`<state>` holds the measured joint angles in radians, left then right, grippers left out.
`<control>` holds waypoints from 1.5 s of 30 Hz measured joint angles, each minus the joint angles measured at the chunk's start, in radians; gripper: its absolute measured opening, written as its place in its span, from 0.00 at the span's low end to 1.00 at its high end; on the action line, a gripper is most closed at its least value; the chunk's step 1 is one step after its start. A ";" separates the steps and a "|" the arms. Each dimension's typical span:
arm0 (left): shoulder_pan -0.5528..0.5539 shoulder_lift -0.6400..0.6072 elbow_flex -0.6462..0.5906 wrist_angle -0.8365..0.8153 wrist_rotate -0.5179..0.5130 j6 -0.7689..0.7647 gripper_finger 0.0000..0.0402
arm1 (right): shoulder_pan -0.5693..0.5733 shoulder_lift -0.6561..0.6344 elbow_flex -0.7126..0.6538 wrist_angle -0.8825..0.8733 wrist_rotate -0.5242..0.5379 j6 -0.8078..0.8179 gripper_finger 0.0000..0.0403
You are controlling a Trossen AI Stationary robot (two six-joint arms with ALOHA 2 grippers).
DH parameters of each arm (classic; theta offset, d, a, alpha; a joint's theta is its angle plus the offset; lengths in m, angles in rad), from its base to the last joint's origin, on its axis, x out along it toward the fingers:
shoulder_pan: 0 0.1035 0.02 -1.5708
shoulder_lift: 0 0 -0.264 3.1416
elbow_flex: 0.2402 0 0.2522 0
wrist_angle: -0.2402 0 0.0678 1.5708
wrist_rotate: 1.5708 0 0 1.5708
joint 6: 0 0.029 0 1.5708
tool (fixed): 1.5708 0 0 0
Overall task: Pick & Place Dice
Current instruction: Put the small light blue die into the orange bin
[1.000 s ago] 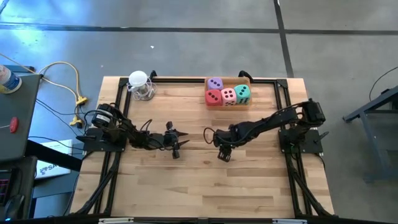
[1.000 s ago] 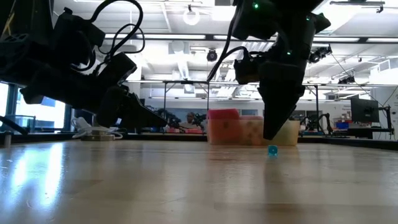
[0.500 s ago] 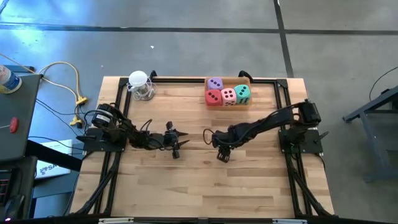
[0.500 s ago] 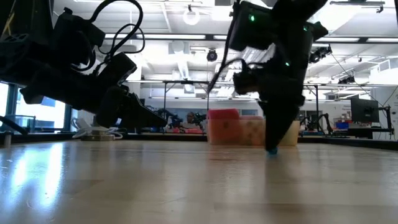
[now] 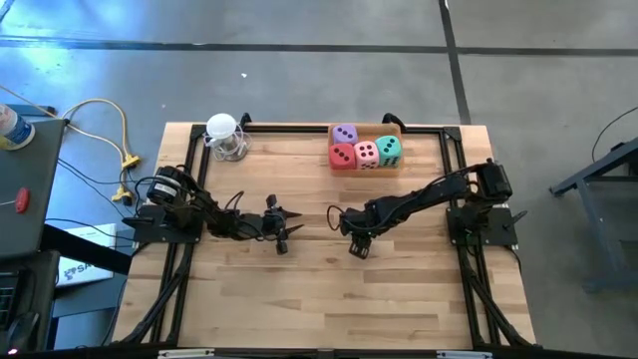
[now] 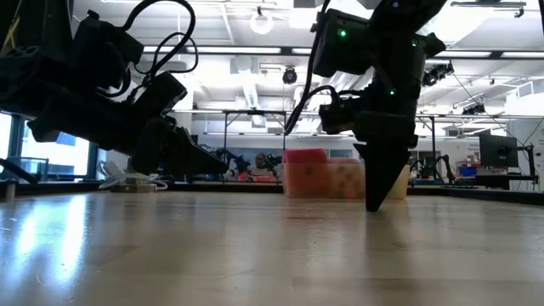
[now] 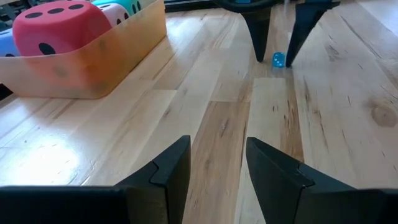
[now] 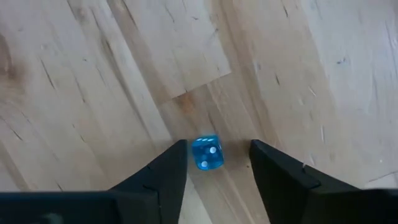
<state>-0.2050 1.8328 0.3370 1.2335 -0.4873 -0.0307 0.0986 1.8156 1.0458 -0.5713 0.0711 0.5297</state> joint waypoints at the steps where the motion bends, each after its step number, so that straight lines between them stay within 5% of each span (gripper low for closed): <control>1: 0.000 0.000 0.000 0.000 0.000 0.000 0.37 | -0.001 0.000 0.000 0.000 -0.001 0.000 0.40; 13: 0.000 0.000 0.000 0.000 0.000 0.004 0.37 | -0.018 -0.002 -0.002 0.000 0.005 -0.046 0.09; 19: 0.005 0.000 0.000 0.000 -0.004 0.005 0.37 | -0.020 -0.013 -0.002 -0.032 0.030 -0.062 0.09; 28: 0.014 0.000 0.000 0.000 -0.005 -0.005 0.37 | -0.076 -0.124 -0.002 -0.260 0.223 -0.057 0.10; 36: 0.013 0.000 0.000 -0.003 -0.004 -0.020 0.37 | -0.260 -0.277 -0.002 -0.284 0.294 -0.131 0.11; 45: 0.013 0.000 0.000 -0.021 -0.004 -0.023 0.37 | -0.500 -0.298 -0.002 -0.197 0.236 -0.182 0.11</control>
<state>-0.1917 1.8328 0.3370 1.2129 -0.4910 -0.0536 -0.4016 1.5175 1.0442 -0.7687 0.3067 0.3477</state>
